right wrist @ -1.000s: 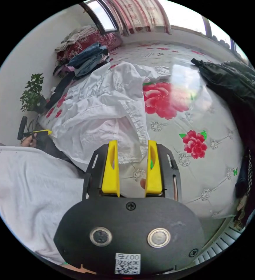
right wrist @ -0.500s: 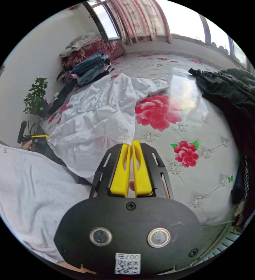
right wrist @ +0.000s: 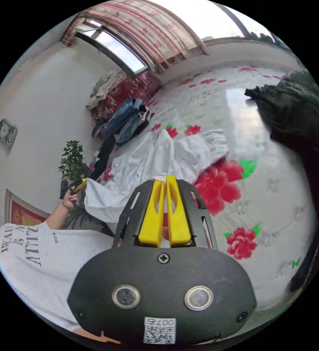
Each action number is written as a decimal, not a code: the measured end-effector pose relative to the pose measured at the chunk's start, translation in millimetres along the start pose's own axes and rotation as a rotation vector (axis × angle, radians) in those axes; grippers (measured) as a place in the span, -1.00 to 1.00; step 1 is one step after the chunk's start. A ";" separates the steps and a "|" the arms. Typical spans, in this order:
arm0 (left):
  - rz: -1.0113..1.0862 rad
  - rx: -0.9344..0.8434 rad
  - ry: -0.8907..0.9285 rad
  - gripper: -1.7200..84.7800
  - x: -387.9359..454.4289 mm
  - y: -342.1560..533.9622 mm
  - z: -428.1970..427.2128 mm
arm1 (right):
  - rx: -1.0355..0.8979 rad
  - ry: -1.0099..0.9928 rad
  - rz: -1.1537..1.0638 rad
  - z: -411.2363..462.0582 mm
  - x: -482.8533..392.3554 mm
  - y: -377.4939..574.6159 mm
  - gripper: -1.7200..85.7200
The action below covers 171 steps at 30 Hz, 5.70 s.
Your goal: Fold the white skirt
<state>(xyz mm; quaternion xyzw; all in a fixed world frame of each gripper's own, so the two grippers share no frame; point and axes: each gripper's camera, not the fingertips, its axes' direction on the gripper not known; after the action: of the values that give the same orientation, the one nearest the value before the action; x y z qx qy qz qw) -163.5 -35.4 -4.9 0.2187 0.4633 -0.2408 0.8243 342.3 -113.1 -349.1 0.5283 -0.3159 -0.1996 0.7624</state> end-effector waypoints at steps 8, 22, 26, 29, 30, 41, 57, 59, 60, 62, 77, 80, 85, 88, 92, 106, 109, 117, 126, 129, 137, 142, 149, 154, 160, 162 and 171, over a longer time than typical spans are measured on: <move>0.438 0.306 0.087 -0.98 143.7 -75.8 -100.6 | 0.544 -0.017 -0.274 -197.4 -103.1 -104.1 -0.96; 0.172 0.065 -0.013 -0.98 10.9 119.5 -87.7 | 0.157 0.046 -0.039 -135.8 -4.6 136.8 -0.96; -0.021 0.015 0.040 -0.98 -26.5 164.2 -88.4 | 0.056 -0.004 0.127 -110.7 31.5 188.3 -0.96; -0.009 -0.010 0.007 -0.98 -22.5 165.0 -93.7 | 0.024 -0.057 0.164 -103.5 46.1 196.7 -0.96; 0.002 -0.010 0.006 -0.98 -20.3 158.6 -93.4 | 0.017 -0.067 0.160 -100.6 50.3 192.0 -0.96; -0.162 0.130 -0.096 -0.86 -47.2 21.8 -16.2 | 0.114 -0.043 0.105 -19.0 77.3 -5.5 -0.86; -0.093 -0.056 -0.143 -0.69 -71.9 43.3 44.8 | -0.103 -0.008 0.237 87.6 144.8 43.8 -0.83; -0.068 -0.110 -0.175 -0.73 -67.0 24.9 70.9 | -0.173 -0.009 0.223 107.2 142.2 27.6 -0.88; -0.081 -0.145 -0.208 -0.87 -64.3 13.9 83.7 | -0.191 0.003 0.211 113.0 138.4 16.0 -0.91; -0.042 -0.126 -0.198 -0.96 -50.7 -3.8 86.9 | -0.160 0.004 0.187 105.3 130.0 -6.8 -0.94; 0.706 0.341 0.124 -0.98 143.7 -16.4 -103.2 | 0.334 -0.031 -0.561 -139.5 -32.4 -23.7 -0.96; 0.762 0.236 0.067 -0.98 141.1 38.2 -111.5 | 0.164 0.064 -0.575 -119.5 -18.6 46.1 -0.96; 0.547 -0.132 -0.010 -0.96 84.6 128.6 -59.7 | -0.135 0.154 -0.365 -49.3 51.5 177.7 -0.95; 0.272 -0.226 -0.097 -0.88 32.0 178.9 -36.1 | -0.330 0.187 -0.197 -1.6 101.5 258.5 -0.92; 0.003 -0.132 -0.112 -0.84 -5.3 198.9 -48.8 | -0.492 0.296 -0.091 8.2 143.9 321.9 -0.87; -0.368 0.119 -0.016 -0.77 -37.3 82.1 -30.1 | 0.305 -0.178 0.543 -9.4 339.7 219.9 -0.75; -0.416 0.124 -0.008 -0.77 -40.8 57.4 -23.1 | 0.326 -0.215 0.676 32.0 384.4 204.3 -0.74; -0.482 0.089 -0.055 -0.75 -55.5 -3.5 4.3 | 0.381 -0.130 0.911 117.5 461.4 189.1 -0.81; -0.517 0.118 -0.012 -0.71 -68.8 -37.2 39.8 | 0.057 0.151 -0.136 194.4 230.7 66.2 -0.93; -0.545 0.175 0.015 -0.74 -71.2 -39.0 43.7 | -0.086 0.189 -0.408 269.7 138.4 89.4 -0.91; -0.337 0.251 0.001 -0.89 -24.8 -56.4 36.3 | -0.476 0.236 -0.493 447.4 78.0 195.1 -0.79; -0.094 0.158 0.006 -0.82 16.0 -67.3 40.6 | -0.244 0.213 -0.464 418.0 54.4 226.3 -0.79; -0.002 -0.010 0.001 -0.79 31.1 -70.1 67.3 | -0.339 0.013 -0.494 472.2 16.0 270.1 -0.77; 0.059 0.051 -0.060 -0.78 43.5 -58.3 32.0 | -0.357 -0.048 -0.532 503.6 -15.3 293.2 -0.76; -0.259 0.221 -0.067 -0.78 -26.7 -8.1 -38.2 | -0.408 -0.053 -0.515 515.9 -3.5 329.3 -0.77; -0.391 0.230 -0.047 -0.78 -54.5 12.4 -45.7 | -0.432 -0.052 -0.470 515.8 12.3 342.1 -0.78; -0.565 0.226 0.231 -0.76 -111.6 -8.0 14.6 | -0.434 -0.052 -0.379 515.8 39.5 366.6 -0.80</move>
<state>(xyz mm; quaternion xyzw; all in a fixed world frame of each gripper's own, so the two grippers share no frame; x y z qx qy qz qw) -209.4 -28.6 97.9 0.1976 0.5665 -0.4836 0.6373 2.8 -356.0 128.1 0.3970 -0.1808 -0.4152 0.7983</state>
